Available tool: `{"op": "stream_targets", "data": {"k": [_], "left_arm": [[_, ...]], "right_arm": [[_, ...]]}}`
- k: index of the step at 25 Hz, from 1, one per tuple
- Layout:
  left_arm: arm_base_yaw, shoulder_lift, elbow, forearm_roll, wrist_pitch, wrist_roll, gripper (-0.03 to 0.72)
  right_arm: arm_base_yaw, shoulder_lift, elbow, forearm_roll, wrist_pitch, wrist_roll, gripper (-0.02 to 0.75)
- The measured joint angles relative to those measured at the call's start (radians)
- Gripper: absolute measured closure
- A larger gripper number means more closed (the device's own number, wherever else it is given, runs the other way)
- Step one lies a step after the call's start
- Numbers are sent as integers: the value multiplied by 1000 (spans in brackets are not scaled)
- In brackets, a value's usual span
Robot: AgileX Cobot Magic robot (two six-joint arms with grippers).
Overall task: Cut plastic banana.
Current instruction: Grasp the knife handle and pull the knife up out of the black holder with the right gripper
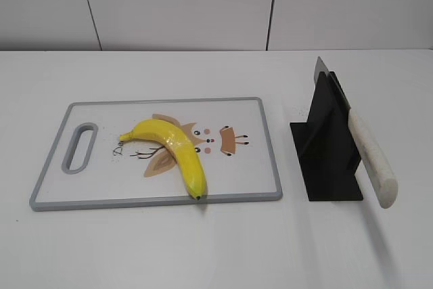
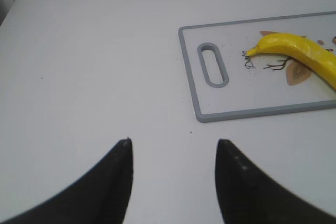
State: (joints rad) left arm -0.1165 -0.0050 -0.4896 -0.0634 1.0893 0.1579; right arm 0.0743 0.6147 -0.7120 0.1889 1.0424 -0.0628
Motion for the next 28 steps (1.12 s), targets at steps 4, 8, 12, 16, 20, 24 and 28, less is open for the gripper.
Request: {"op": "stream_targets", "data": {"k": [4, 8, 12, 16, 20, 24, 28], "left_arm": [[0, 0, 0, 0, 0, 0, 216], [0, 0, 0, 0, 0, 0, 216], [0, 0, 0, 0, 0, 0, 216], [0, 0, 0, 0, 0, 0, 216], [0, 0, 0, 0, 0, 0, 216], [0, 0, 0, 0, 0, 0, 216], [0, 0, 0, 0, 0, 0, 216]], "right_arm": [[115, 97, -61, -31, 1, 63, 155], [205, 222, -131, -63, 25, 118, 154], [247, 341, -202, -55, 39, 143, 154], [304, 440, -264, -49, 50, 173, 154], [334, 529, -298, -53, 61, 204, 154], [334, 621, -305, -53, 63, 227, 153], [334, 715, -305, -54, 35, 233, 153]]}}
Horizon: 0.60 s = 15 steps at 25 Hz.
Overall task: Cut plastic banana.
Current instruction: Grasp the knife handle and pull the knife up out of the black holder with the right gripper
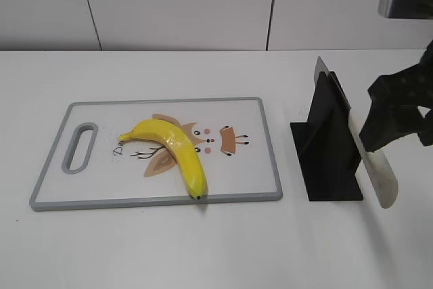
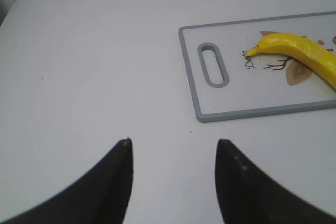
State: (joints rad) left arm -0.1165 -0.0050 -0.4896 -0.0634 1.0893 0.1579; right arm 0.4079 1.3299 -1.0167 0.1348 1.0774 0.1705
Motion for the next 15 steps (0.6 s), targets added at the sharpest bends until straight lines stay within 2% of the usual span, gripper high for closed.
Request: {"op": "stream_targets", "data": {"k": [12, 15], "left_arm": [[0, 0, 0, 0, 0, 0, 216], [0, 0, 0, 1, 0, 0, 216]], "right_arm": [[0, 205, 0, -35, -74, 39, 153], [0, 242, 0, -36, -78, 40, 174]]}}
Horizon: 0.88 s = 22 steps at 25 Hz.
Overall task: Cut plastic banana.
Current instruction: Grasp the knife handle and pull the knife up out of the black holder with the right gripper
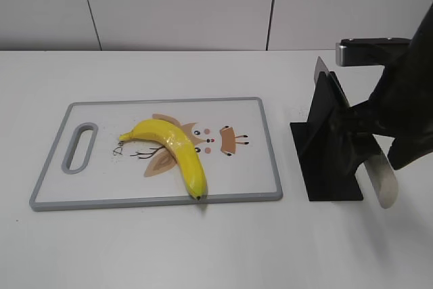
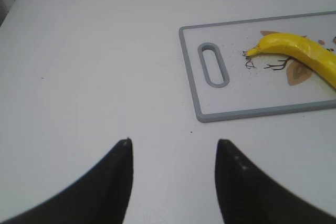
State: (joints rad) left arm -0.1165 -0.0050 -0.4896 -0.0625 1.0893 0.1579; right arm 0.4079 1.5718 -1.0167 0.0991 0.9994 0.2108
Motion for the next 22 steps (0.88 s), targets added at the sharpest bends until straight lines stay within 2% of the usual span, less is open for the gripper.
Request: {"op": "stream_targets", "data": {"k": [3, 5, 6, 9, 22], "left_arm": [[0, 0, 0, 0, 0, 0, 216], [0, 0, 0, 0, 0, 0, 216], [0, 0, 0, 0, 0, 0, 216], [0, 0, 0, 0, 0, 0, 216], [0, 0, 0, 1, 0, 0, 216]], "right_arm": [[0, 25, 0, -2, -2, 1, 234], [0, 33, 0, -3, -2, 1, 307], [0, 33, 0, -3, -2, 1, 353], [0, 33, 0, 5, -2, 18, 574], [0, -22, 0, 2, 3, 36, 568]]}}
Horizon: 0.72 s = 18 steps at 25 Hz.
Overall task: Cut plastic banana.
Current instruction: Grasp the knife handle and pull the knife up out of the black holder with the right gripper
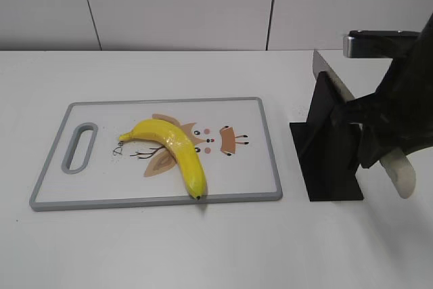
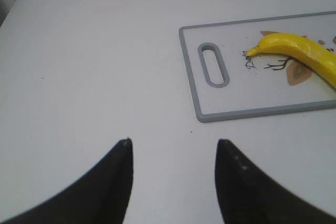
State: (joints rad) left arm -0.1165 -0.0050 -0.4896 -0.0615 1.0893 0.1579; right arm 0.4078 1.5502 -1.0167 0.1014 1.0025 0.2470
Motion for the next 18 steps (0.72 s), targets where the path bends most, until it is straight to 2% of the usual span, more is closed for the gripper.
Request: {"op": "stream_targets", "data": {"k": [12, 18], "left_arm": [[0, 0, 0, 0, 0, 0, 216], [0, 0, -1, -1, -9, 0, 216]], "right_arm": [[0, -196, -5, 0, 6, -1, 571], [0, -257, -89, 0, 6, -12, 571]]}}
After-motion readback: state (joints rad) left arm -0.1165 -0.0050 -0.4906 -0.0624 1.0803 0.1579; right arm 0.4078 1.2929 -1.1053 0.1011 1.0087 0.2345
